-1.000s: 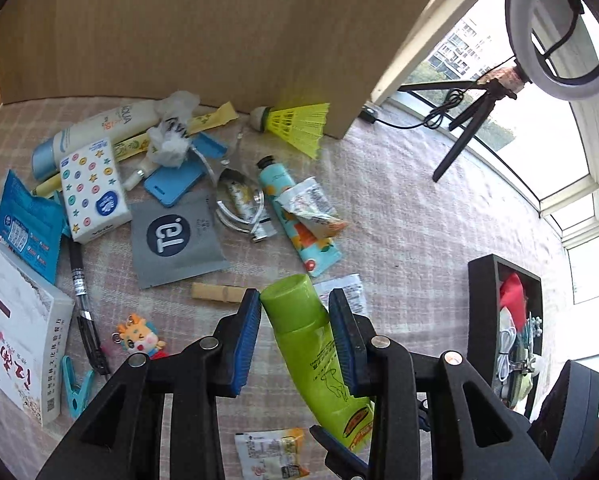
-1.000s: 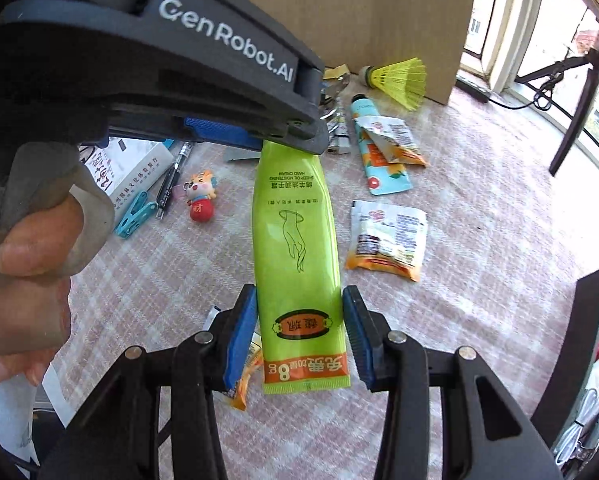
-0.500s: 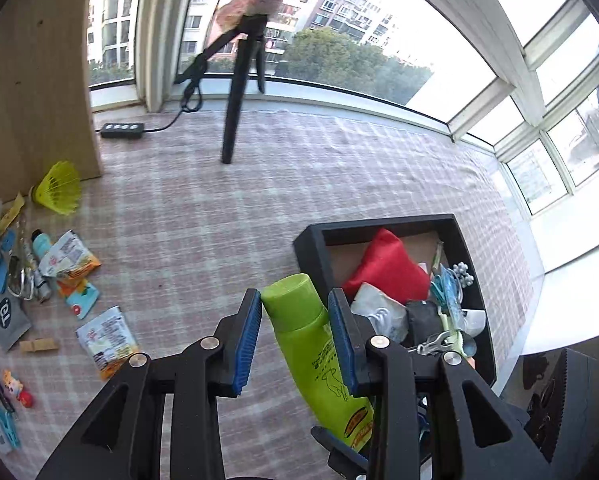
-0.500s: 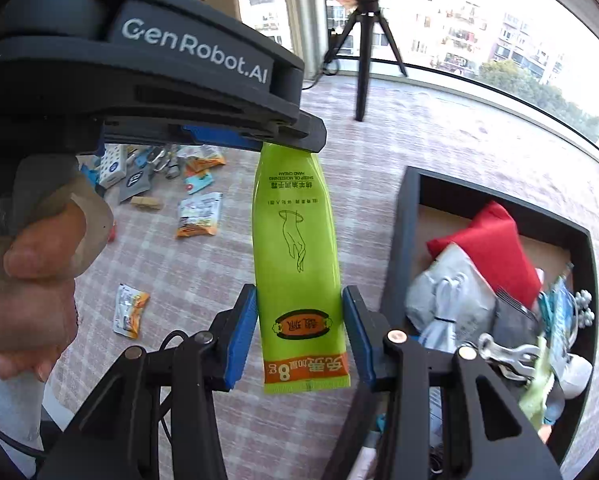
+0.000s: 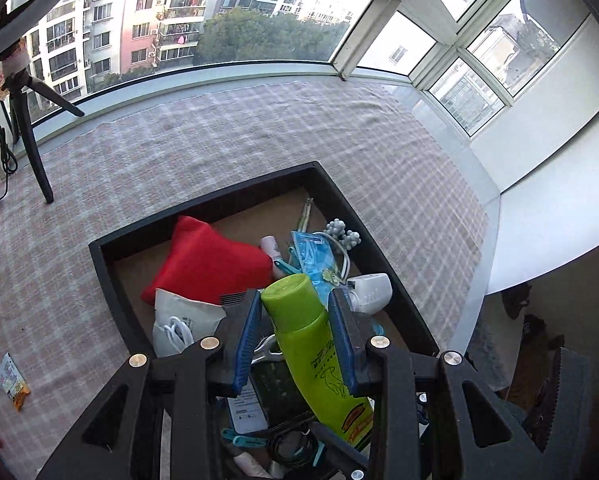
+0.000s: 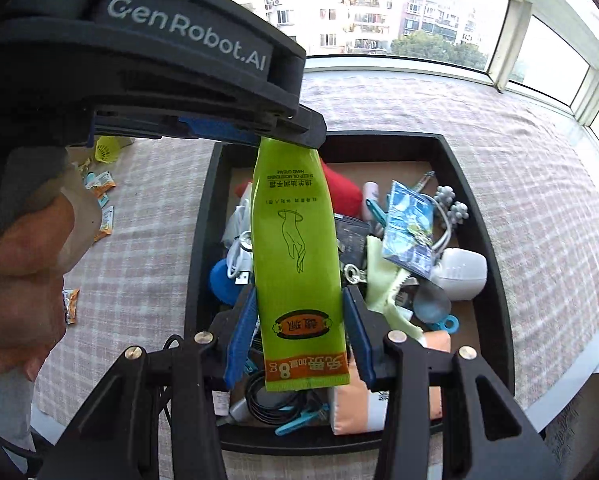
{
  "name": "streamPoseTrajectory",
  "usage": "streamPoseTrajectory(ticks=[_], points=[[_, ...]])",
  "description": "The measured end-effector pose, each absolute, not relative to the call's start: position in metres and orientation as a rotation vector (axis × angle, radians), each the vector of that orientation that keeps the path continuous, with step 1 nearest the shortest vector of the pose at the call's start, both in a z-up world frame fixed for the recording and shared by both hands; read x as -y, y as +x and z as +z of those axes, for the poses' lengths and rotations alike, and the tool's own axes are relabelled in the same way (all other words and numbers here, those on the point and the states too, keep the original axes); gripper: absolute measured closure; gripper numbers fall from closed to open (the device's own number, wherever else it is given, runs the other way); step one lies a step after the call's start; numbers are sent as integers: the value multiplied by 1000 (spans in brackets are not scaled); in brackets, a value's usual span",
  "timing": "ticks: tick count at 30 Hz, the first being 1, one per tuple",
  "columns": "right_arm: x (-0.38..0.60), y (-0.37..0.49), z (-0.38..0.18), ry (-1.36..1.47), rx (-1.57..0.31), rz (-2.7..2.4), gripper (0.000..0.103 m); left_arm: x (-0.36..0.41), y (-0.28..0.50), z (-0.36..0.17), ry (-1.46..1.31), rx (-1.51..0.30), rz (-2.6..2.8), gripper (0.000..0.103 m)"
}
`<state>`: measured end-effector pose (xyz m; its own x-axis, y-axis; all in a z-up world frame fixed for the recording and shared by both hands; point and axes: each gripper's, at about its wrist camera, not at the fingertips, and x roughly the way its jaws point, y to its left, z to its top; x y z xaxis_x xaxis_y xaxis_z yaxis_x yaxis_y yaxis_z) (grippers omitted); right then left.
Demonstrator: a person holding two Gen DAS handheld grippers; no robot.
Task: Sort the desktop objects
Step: 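Carry the green tube over the black tray and open the right tool, then move both tools back over the pile of items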
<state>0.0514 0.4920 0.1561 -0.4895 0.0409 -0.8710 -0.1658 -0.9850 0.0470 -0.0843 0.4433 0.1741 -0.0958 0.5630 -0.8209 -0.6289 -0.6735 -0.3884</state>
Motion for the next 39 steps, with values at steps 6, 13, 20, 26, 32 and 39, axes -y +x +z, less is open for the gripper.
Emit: streamPoseTrajectory(ticks=[6, 13, 20, 26, 32, 39], points=[[-530, 73, 161, -1467, -360, 2512, 54, -443, -76, 177, -1351, -127, 1893, 51], [-521, 73, 164, -1464, -364, 2532, 54, -398, -86, 164, -1403, -124, 1960, 52], [-484, 49, 156, -1535, -331, 2592, 52, -329, -102, 153, -1450, -94, 2065, 52], [-440, 21, 153, -1602, -252, 2674, 52, -257, -118, 147, -1482, -55, 2187, 52], [-394, -5, 150, -1666, -171, 2750, 52, -178, -134, 141, -1531, 26, 2295, 52], [-332, -30, 148, -1727, -86, 2848, 52, -85, -140, 130, -1594, 92, 2406, 52]])
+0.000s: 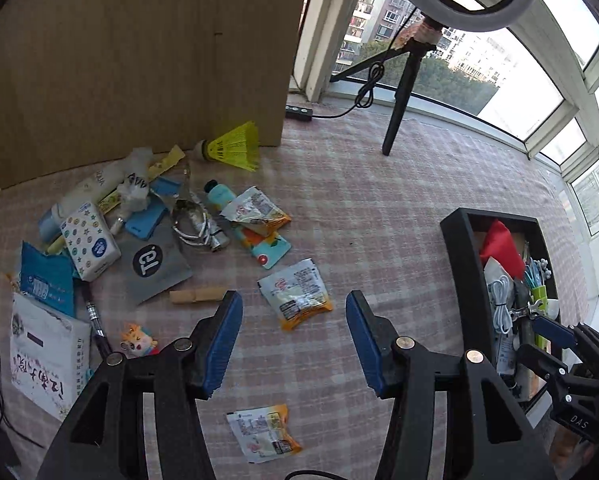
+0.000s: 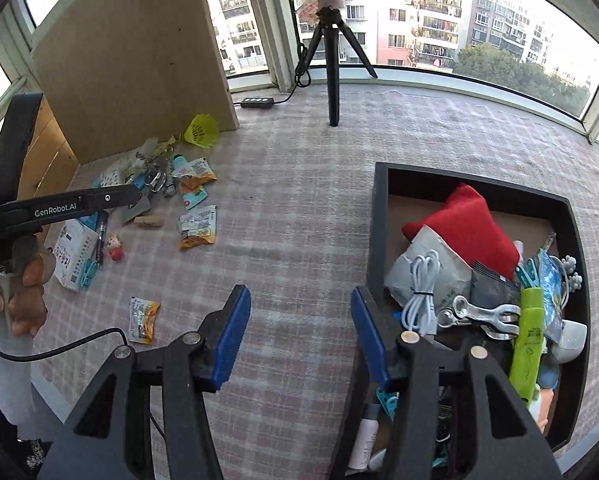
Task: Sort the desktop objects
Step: 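Move both tools back over the pile of items, then grasp the white printed tissue box with the right tool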
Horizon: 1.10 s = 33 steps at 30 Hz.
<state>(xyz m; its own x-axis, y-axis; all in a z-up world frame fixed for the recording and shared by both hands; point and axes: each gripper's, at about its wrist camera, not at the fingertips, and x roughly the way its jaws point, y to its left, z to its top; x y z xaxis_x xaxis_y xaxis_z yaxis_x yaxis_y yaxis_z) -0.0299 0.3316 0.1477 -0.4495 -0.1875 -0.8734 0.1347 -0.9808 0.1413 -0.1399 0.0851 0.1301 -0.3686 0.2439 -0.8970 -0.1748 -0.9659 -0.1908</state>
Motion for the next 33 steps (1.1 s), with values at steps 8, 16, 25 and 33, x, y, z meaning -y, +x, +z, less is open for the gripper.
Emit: streamPoseTrajectory(ticks=[8, 16, 25, 33], points=[[-230, -52, 146, 1461, 7, -2360, 52, 42, -135, 120, -1668, 200, 2554, 52], [-123, -67, 127, 1464, -31, -2202, 52, 149, -117, 103, -1774, 220, 2660, 52], [-21, -74, 95, 1498, -105, -2065, 52, 213, -108, 77, -1822, 287, 2646, 53], [23, -78, 79, 1510, -202, -2073, 54, 217, -110, 57, -1828, 266, 2558, 53]])
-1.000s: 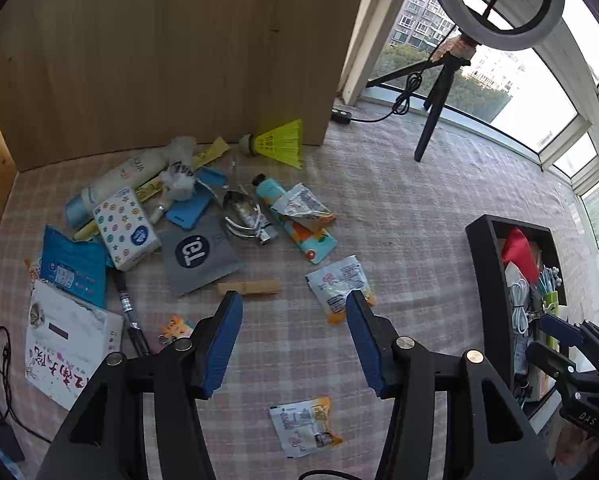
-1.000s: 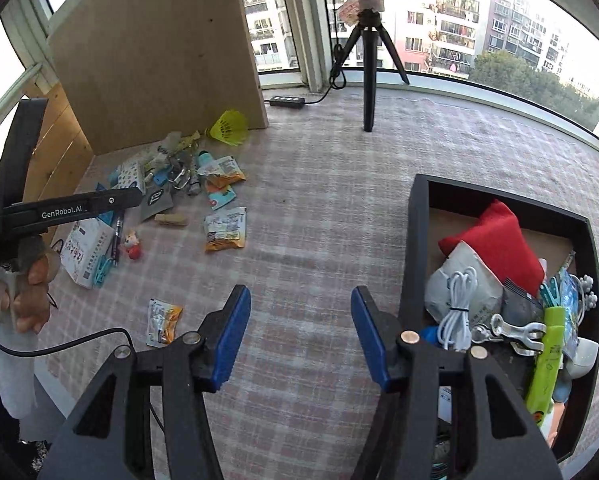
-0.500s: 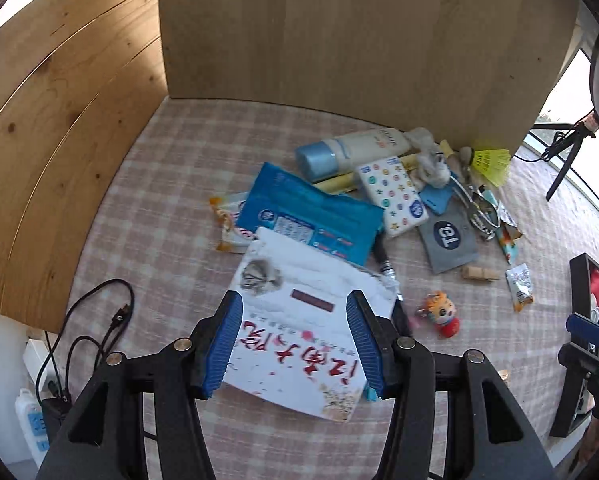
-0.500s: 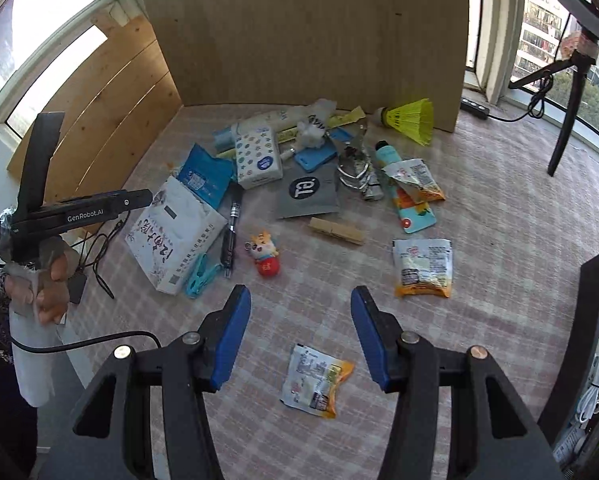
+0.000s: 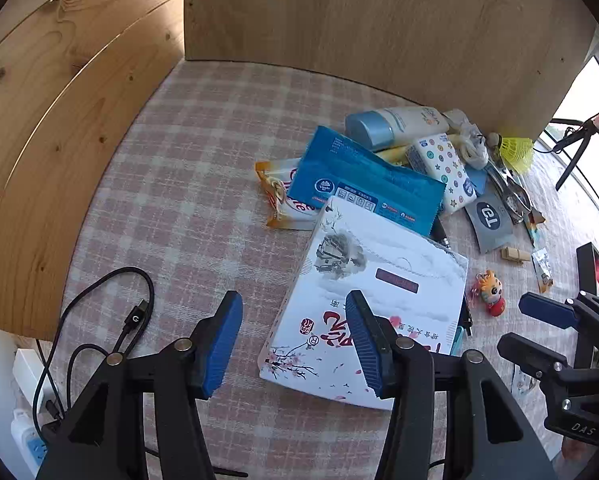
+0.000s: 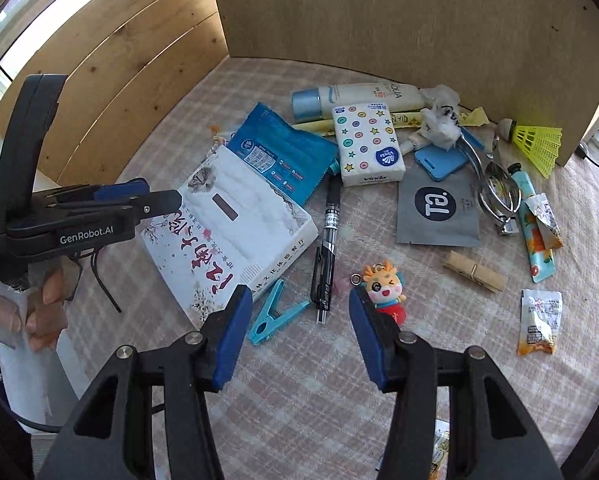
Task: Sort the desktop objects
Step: 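Grasp the white printed tissue box with the right tool, then carry the tissue box over the black tray and open the right tool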
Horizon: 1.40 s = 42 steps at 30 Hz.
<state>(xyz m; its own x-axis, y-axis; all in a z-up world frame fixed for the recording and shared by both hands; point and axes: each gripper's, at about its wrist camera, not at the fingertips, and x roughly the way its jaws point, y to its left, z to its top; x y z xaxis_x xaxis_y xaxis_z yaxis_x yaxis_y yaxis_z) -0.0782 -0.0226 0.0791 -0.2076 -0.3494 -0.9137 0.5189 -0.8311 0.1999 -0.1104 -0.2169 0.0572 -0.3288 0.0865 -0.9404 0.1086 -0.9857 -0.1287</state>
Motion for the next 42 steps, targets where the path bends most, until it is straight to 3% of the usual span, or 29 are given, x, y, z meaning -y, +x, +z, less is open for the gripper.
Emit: streamPoseTrajectory(ticks=[25, 34, 42], points=[[49, -92, 48, 1620, -34, -1954, 59, 206, -106, 43, 1938, -440, -2579, 47], [23, -85, 86, 1547, 7, -2009, 60, 179, -91, 86, 1860, -404, -2662, 48], [-53, -82, 122, 1504, 79, -2144, 60, 109, -100, 116, 1848, -333, -2793, 48]])
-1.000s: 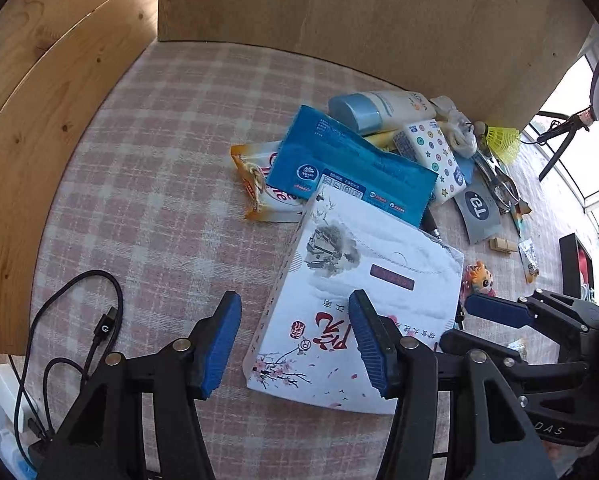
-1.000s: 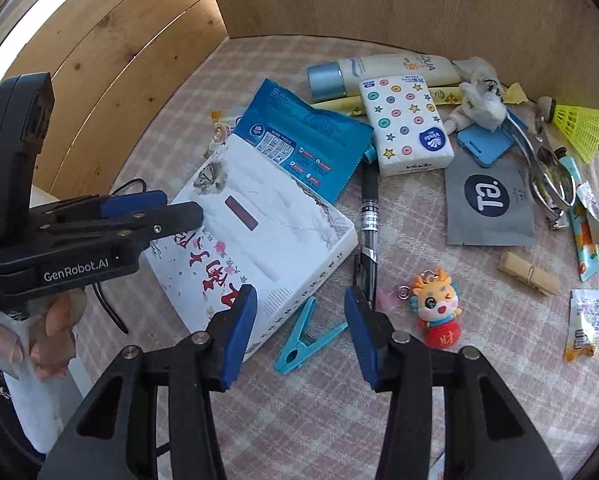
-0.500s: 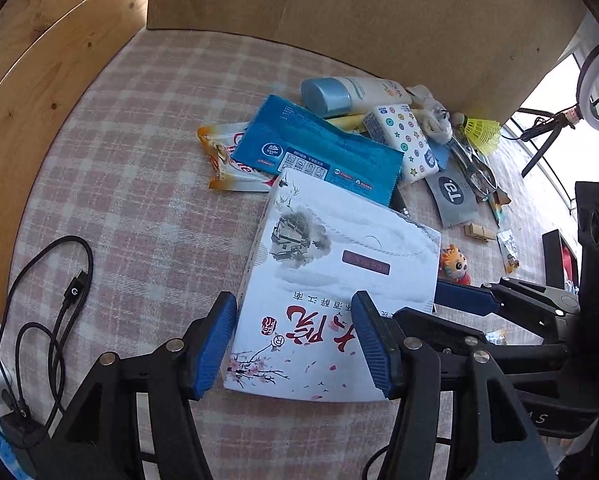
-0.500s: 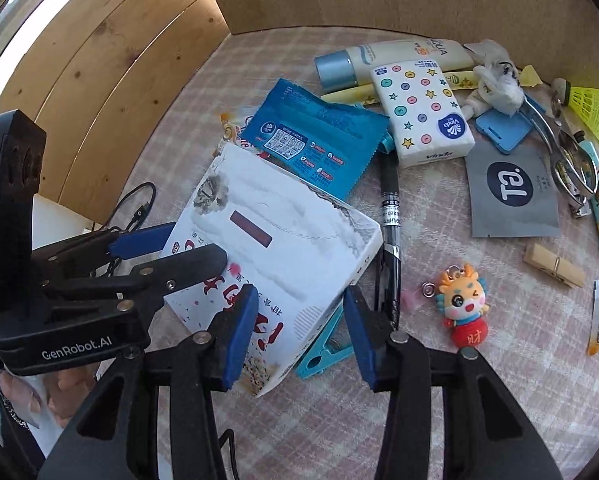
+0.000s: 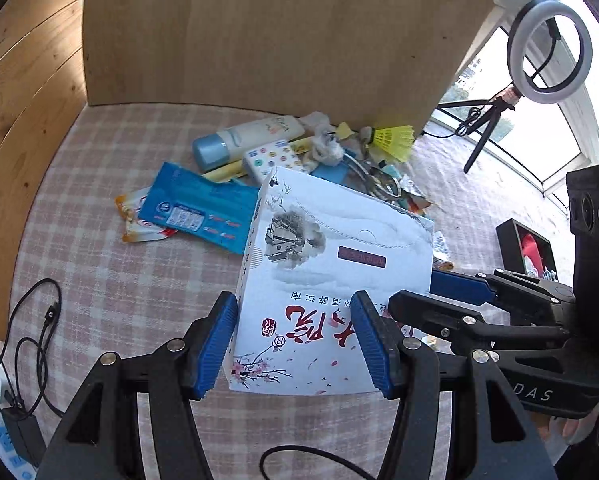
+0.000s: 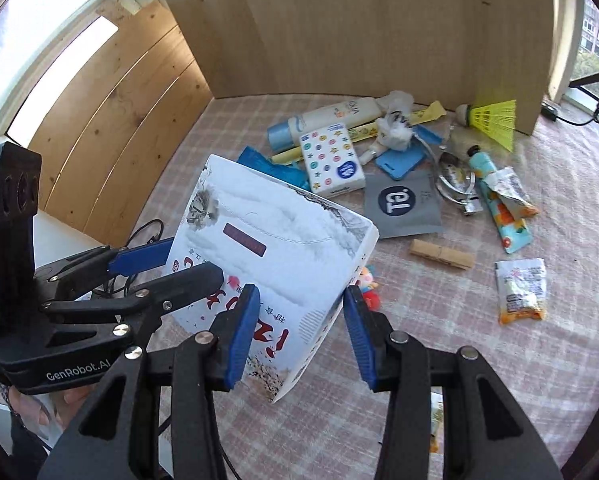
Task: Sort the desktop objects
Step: 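Carry the tissue box over the black tray and open the right tool, then move both tools back over the pile of items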
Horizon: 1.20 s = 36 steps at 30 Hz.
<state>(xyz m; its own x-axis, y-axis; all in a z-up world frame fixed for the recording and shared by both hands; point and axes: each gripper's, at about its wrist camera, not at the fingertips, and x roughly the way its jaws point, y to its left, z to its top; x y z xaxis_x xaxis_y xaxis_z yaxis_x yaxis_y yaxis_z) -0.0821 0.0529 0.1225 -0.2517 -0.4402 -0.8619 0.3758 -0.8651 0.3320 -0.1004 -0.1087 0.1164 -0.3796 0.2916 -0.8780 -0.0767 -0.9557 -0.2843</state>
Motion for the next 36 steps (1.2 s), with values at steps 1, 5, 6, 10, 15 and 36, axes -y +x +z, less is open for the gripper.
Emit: streamPoseTrajectory(ticks=[1, 5, 6, 10, 15, 36], points=[[-67, -81, 126, 1502, 89, -2166, 60, 97, -102, 119, -1588, 275, 2407, 48], [-131, -79, 137, 1513, 156, -2264, 60, 34, -112, 124, -1537, 208, 2344, 47], [-148, -78, 139, 1516, 179, -2291, 60, 18, -114, 126, -1527, 196, 2321, 47], [-223, -70, 146, 1544, 293, -2393, 60, -56, -121, 135, -1477, 118, 2227, 47], [-315, -43, 158, 1572, 382, -2527, 60, -154, -111, 146, -1396, 6, 2108, 47], [-533, 68, 193, 1648, 657, -2903, 60, -382, -12, 176, -1226, -342, 1777, 48]])
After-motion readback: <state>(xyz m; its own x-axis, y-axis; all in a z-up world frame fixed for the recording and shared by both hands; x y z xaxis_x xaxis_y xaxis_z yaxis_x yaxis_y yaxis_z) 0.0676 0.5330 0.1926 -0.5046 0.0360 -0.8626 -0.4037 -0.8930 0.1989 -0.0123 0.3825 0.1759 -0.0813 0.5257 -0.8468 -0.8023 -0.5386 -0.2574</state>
